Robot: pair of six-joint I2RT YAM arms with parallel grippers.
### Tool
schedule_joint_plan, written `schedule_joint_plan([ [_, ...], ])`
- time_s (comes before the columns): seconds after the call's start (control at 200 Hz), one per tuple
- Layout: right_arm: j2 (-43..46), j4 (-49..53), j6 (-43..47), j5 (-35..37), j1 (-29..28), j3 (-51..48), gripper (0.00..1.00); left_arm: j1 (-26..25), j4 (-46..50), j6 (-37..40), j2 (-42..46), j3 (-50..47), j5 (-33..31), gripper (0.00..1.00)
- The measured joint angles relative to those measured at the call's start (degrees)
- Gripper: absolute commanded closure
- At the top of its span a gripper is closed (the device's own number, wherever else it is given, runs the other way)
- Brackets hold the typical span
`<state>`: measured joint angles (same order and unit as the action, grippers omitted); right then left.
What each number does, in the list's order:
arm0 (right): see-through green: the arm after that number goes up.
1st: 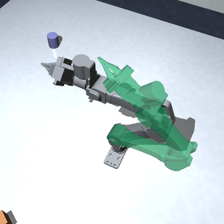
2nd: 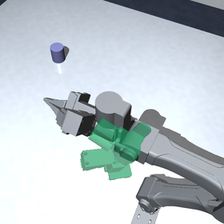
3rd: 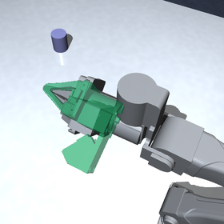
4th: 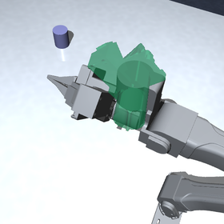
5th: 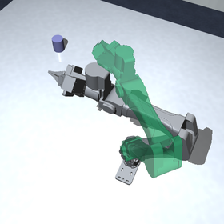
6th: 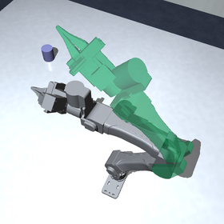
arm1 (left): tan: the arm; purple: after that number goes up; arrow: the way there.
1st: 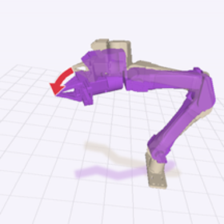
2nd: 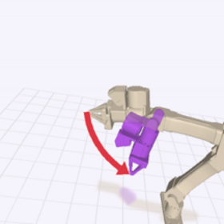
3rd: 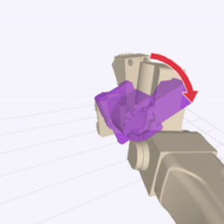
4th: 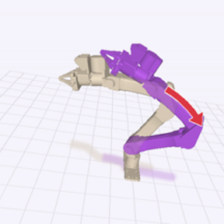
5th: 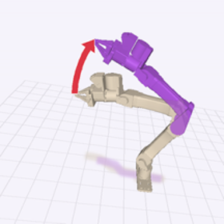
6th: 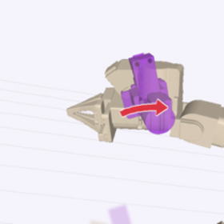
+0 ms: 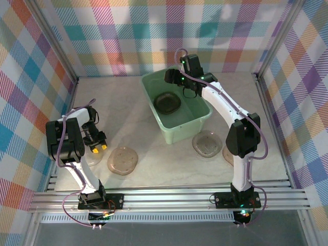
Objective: Place the plates into the plastic bin on the countertop
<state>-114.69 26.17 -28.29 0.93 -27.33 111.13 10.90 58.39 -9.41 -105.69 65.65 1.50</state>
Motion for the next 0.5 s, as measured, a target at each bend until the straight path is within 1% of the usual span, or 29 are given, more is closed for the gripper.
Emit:
schedule_joint_plan([
  [0.205, 0.0, 0.0, -0.7, 0.1, 0.0, -0.2, 0.25, 0.0, 0.0, 0.1, 0.1, 0.0, 0.5, 0.78],
  [0.26, 0.0, 0.0, -0.9, 0.1, 0.0, -0.2, 0.25, 0.0, 0.0, 0.2, 0.2, 0.1, 0.6, 0.82],
  [0.5, 0.0, 0.0, -1.4, 0.1, 0.0, -0.3, 0.25, 0.0, 0.2, 0.3, 1.6, 0.2, 1.2, 0.91],
])
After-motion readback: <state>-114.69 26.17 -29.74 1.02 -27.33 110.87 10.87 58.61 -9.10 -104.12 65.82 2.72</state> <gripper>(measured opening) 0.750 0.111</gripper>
